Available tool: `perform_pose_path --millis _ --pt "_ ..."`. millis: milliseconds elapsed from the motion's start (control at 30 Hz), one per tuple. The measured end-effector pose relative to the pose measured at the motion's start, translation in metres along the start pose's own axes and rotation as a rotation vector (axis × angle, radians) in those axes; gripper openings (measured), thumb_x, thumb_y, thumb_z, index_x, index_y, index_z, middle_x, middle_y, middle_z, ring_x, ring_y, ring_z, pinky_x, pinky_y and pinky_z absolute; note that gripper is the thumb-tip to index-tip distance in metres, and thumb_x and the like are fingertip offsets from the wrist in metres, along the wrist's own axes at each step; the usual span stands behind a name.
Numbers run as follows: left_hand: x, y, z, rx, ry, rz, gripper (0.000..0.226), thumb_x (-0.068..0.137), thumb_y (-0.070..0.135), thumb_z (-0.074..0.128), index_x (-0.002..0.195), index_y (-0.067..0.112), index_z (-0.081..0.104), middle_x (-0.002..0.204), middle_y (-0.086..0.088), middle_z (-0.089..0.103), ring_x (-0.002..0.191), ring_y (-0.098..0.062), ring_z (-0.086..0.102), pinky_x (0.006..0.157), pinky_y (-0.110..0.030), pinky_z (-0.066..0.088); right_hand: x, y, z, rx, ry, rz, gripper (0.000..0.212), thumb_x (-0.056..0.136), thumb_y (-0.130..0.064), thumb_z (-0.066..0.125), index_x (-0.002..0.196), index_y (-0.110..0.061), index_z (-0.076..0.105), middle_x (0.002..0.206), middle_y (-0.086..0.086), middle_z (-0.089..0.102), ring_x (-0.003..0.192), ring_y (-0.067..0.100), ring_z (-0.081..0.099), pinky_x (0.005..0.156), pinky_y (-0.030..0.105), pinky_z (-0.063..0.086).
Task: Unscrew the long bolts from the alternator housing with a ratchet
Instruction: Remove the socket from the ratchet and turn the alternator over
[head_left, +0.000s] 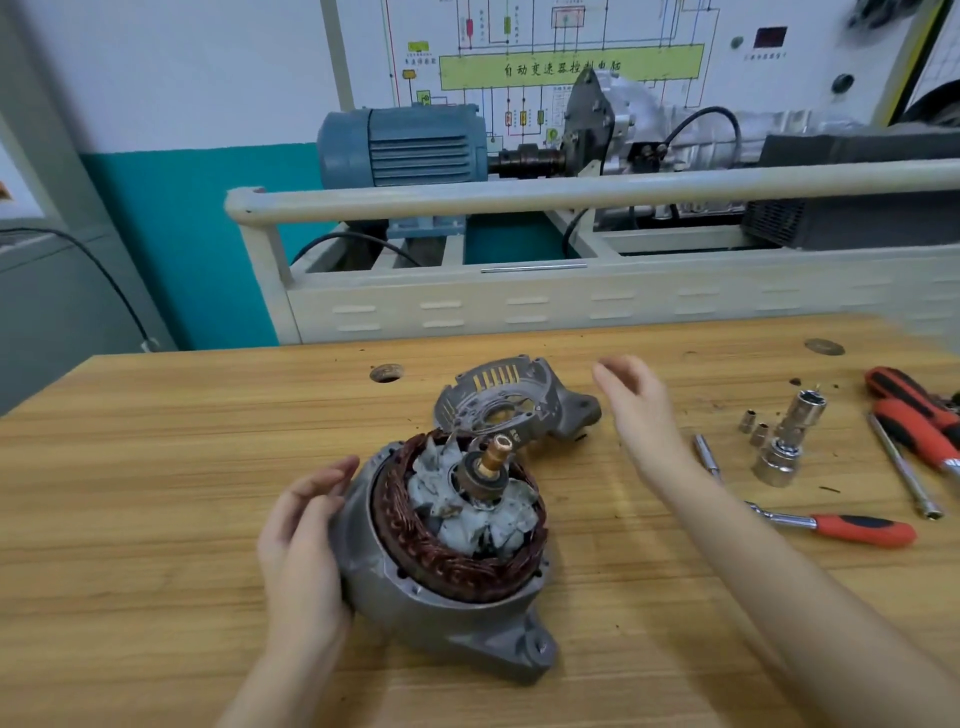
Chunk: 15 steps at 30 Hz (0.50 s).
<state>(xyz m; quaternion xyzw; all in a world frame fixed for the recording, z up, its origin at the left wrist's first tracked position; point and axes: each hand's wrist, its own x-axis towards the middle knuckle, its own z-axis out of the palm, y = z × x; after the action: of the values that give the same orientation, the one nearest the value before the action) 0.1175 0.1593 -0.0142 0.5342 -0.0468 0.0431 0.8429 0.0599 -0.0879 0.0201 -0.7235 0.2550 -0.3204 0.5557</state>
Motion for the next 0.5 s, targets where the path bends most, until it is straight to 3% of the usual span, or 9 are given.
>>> perform_pose_path --millis 67,133,200,333,400,500 --pt "-0.002 0.000 0.001 -0.015 0.012 -0.003 0.038 0.083 -0.013 0.039 0.064 0.012 0.059 0.077 0.005 0.072 0.087 -0.015 0.065 0.074 -0.019 0.054 -0.041 0.005 0.004 0.123 -0.210 0.071 0.027 0.091 -0.030 0.043 0.110 -0.018 0.056 0.113 -0.007 0.059 0.110 0.013 0.053 0.080 0.017 0.040" --pt "-0.005 0.001 0.003 -0.002 0.031 -0.004 0.043 0.083 -0.013 0.040 0.059 0.016 0.061 0.078 0.006 0.071 0.088 -0.015 0.065 0.074 -0.019 0.054 -0.079 0.012 0.012 0.282 -0.417 0.211 0.032 0.082 -0.045 0.036 0.098 -0.028 0.058 0.102 -0.015 0.063 0.099 0.002 0.058 0.076 0.014 0.043" --pt "-0.012 0.003 0.007 0.039 0.031 0.020 0.044 0.084 -0.013 0.041 0.060 0.017 0.063 0.083 0.004 0.070 0.090 -0.016 0.064 0.078 -0.024 0.054 -0.100 0.016 0.019 0.400 -0.511 0.297 0.037 0.077 -0.052 0.035 0.093 -0.032 0.061 0.091 -0.019 0.069 0.086 -0.007 0.062 0.065 0.008 0.046" --pt "-0.031 0.007 0.018 0.145 -0.034 0.105 0.040 0.084 -0.016 0.042 0.070 0.015 0.063 0.091 0.010 0.067 0.091 -0.006 0.062 0.081 -0.019 0.049 -0.096 0.016 0.019 0.585 -0.488 0.432 0.053 0.075 -0.055 0.036 0.102 -0.018 0.062 0.085 -0.007 0.073 0.077 0.003 0.068 0.055 0.017 0.051" --pt "-0.041 0.005 0.023 0.212 -0.077 0.123 0.043 0.084 -0.016 0.044 0.073 0.020 0.066 0.095 0.015 0.066 0.093 0.003 0.061 0.085 -0.020 0.046 -0.089 0.016 0.011 0.574 -0.441 0.456 0.059 0.074 -0.060 0.035 0.103 -0.015 0.061 0.084 -0.004 0.073 0.076 0.007 0.069 0.060 0.025 0.049" --pt "-0.057 -0.003 0.029 0.313 -0.183 0.127 0.044 0.085 -0.013 0.047 0.082 0.027 0.065 0.107 0.015 0.062 0.108 -0.001 0.055 0.093 -0.022 0.040 -0.076 0.019 -0.004 0.491 -0.388 0.415 0.055 0.084 -0.060 0.029 0.099 -0.019 0.063 0.084 -0.004 0.073 0.077 0.008 0.068 0.066 0.027 0.043"
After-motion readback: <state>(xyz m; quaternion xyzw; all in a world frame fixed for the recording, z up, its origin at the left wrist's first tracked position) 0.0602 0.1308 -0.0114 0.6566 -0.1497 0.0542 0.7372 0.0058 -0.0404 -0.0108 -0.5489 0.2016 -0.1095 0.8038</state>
